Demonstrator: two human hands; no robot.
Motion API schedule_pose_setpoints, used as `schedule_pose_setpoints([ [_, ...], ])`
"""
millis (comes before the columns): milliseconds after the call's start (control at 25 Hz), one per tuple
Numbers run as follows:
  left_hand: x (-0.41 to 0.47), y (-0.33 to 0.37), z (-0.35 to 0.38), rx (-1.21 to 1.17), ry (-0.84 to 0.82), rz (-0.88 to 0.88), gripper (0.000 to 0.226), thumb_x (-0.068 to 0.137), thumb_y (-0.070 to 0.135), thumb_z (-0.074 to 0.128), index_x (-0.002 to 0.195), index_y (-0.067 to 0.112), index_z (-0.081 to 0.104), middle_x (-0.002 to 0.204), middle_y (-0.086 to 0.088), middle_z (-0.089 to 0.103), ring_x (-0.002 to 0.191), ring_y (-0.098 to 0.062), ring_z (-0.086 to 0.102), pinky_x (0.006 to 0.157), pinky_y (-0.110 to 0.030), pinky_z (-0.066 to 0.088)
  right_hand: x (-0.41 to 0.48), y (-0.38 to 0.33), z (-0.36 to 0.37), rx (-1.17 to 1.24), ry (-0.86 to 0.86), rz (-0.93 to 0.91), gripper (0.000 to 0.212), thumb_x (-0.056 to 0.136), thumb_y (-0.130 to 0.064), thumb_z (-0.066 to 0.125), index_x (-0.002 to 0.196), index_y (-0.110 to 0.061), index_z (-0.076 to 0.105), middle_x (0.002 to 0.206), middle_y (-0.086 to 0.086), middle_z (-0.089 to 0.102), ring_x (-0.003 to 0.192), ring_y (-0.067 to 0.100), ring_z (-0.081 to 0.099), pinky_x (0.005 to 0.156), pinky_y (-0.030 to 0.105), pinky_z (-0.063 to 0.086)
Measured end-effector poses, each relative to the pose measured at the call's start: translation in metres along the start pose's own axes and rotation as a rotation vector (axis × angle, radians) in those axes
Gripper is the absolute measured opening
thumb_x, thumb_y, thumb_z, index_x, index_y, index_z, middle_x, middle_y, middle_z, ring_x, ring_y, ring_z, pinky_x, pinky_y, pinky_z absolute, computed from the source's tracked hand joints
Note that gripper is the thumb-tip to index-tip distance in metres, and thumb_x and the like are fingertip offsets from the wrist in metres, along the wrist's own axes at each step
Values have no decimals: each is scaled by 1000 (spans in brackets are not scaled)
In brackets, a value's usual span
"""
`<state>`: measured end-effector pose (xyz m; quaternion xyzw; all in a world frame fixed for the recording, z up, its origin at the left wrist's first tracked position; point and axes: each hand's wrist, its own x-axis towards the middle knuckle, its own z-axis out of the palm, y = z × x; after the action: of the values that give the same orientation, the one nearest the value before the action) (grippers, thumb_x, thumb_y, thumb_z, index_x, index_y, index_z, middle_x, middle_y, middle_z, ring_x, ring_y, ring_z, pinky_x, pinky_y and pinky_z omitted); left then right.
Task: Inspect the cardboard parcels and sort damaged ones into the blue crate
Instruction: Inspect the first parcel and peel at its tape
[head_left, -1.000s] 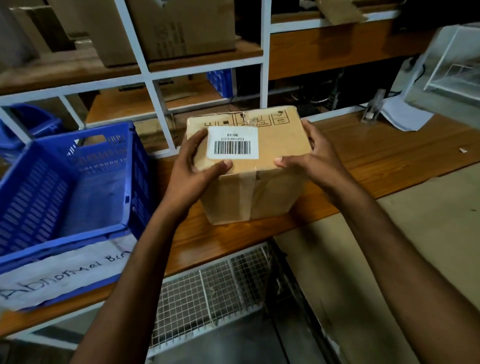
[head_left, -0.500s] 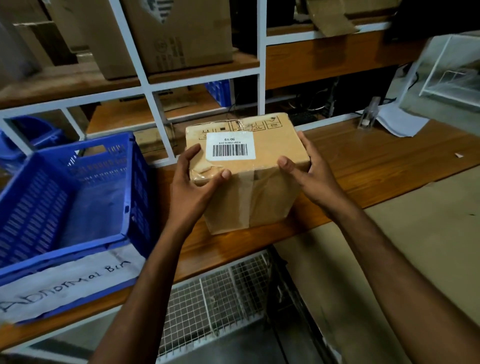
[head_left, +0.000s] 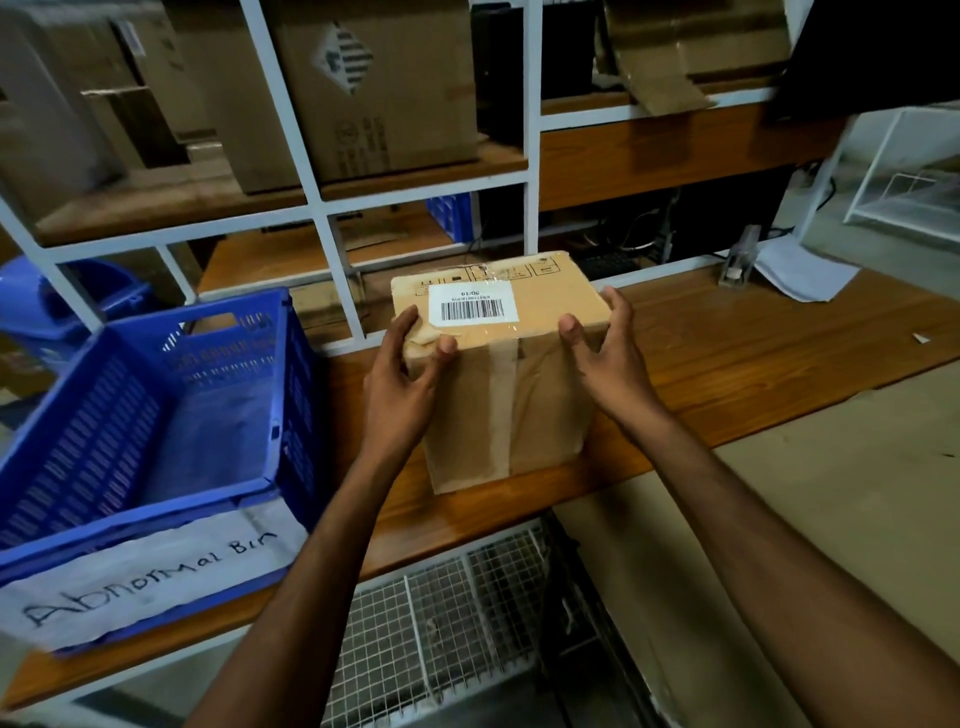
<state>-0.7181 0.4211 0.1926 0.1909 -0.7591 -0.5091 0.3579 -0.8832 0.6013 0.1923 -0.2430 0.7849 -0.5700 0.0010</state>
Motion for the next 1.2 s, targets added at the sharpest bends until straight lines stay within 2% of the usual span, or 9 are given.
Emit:
schedule_pose_setpoints([
  [160,-4,-2,-6,83,163,66,57,99,57,60,151,42,43,147,3,53,130,-15,57,102,-51,55,4,-11,9,28,78,113,88,97,-62,53,162,-27,4,166,10,23,146,34,37,111,48,44],
  [320,-11,-7,7,86,-35,-149,120,75,61,83,162,43,2,170,1,14,152,-23,25,118,-50,32,-34,-14,31,176,-203,33,102,82,-85,48,158,-52,-11,173,-8,9,155,26,23,121,59,27],
  [440,-22,-4,20,-55,-21,-104,78,91,53,71,153,42,26,146,15,47,124,11,48,98,-20,48,-55,-4,31,178,-222,-4,102,77,-90,53,151,-65,-12,170,-10,19,150,24,33,115,62,38],
  [520,-22,11,25,-54,78,-59,51,97,52,61,141,30,46,129,14,61,108,9,62,75,-7,52,-52,-12,19,184,-140,-4,94,83,-85,53,157,-57,3,154,-9,49,130,14,58,100,56,54],
  [600,-16,31,26,-39,134,-4,42,99,49,60,128,21,49,110,8,69,97,-1,71,67,-11,55,-40,-32,3,128,-64,-32,78,93,-74,48,159,-42,25,115,-21,66,95,-5,69,81,35,62],
  [680,-7,51,25,-49,147,32,38,100,44,63,126,23,46,99,10,69,90,6,71,64,-13,56,-24,-50,-10,77,-15,-25,68,98,-65,45,156,-32,37,98,-22,64,84,-7,67,73,24,58],
  [800,1,65,23,48,185,107,38,101,44,62,133,30,47,92,19,64,83,18,66,63,-12,57,-10,-59,-12,51,-40,-23,54,102,-62,45,143,-28,53,100,-11,71,92,7,70,82,37,60],
  [920,16,64,21,164,243,156,35,101,51,61,127,29,57,97,19,66,87,8,69,71,-27,64,0,-68,-1,-57,50,-60,43,105,-55,44,127,-23,62,91,-15,65,91,12,67,71,29,50],
  [1200,25,35,22,168,93,-33,71,80,71,70,139,39,45,119,13,70,106,-9,71,91,-48,60,5,-62,7,-11,-34,-25,48,99,-43,64,141,-24,52,113,-13,66,100,7,66,82,31,57],
])
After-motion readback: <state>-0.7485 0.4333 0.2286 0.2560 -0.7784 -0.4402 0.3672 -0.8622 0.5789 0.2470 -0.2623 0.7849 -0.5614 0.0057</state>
